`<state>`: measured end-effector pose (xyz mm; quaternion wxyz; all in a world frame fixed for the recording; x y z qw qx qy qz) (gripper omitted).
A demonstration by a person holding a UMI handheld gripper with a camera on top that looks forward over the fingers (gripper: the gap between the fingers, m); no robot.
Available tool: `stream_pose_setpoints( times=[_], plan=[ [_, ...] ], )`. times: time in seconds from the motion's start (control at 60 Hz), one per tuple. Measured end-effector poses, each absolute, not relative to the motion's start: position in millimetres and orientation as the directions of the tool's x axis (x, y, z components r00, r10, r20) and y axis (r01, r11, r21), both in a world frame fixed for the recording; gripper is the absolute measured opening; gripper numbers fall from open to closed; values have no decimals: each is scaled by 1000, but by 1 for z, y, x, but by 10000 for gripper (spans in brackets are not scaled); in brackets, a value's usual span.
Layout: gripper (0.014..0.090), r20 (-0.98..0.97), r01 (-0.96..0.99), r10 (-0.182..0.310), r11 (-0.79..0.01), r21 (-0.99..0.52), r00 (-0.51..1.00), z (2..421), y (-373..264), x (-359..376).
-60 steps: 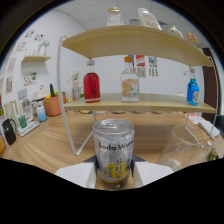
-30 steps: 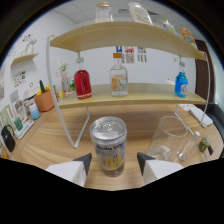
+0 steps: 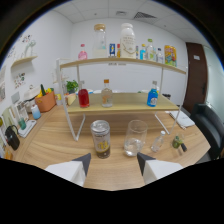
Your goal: Make me a cup of Mojito.
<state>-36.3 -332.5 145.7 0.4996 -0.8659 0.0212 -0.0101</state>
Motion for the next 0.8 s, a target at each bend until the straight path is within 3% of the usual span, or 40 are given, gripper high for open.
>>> stream_pose_setpoints(
  times=[0.1,0.8],
  plan=[
    [863,-7,-37,-61,-505,-862,998,150,-345,-18],
    [863,-13,-19,-15,-545,-838,1000,158,-371,40]
  ],
)
